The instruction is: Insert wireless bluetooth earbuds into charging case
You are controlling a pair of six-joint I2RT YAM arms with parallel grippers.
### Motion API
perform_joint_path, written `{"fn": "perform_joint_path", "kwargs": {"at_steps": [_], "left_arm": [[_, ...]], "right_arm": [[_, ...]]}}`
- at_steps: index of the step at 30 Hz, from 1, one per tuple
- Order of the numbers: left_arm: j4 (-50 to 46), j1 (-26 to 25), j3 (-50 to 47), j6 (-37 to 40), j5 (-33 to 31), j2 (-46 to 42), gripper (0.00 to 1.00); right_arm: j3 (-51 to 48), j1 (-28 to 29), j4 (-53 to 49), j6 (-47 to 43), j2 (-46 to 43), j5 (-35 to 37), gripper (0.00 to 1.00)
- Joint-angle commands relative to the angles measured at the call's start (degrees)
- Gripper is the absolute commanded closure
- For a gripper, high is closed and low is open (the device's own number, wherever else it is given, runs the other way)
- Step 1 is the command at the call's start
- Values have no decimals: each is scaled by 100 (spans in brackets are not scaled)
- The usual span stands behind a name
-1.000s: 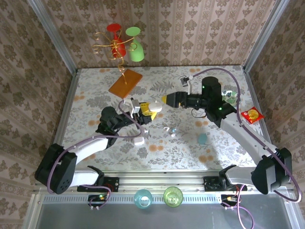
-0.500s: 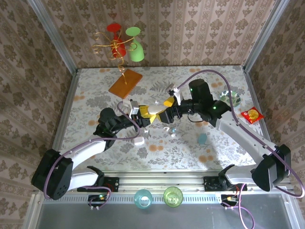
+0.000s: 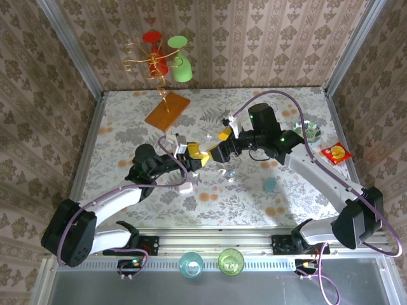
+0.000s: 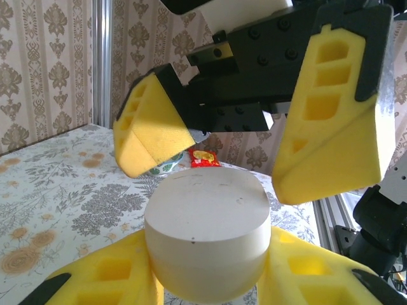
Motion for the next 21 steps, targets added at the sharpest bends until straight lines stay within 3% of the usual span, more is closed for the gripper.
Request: {"fn": "perform_joint_path", "kwargs": {"at_steps": [1, 5, 14, 21], "left_arm": [[94, -37, 49, 39, 86, -116, 71], [130, -37, 62, -24, 94, -121, 71], [-29, -37, 36, 151, -11, -103, 71], [-18, -37, 27, 204, 2, -103, 71]], "right_arm": [[242, -11, -182, -162, 119, 250, 4], [321, -12, -306, -233, 316, 558, 4], [220, 34, -295, -329, 205, -104, 4], [-70, 72, -270, -444, -102, -92, 4]]}}
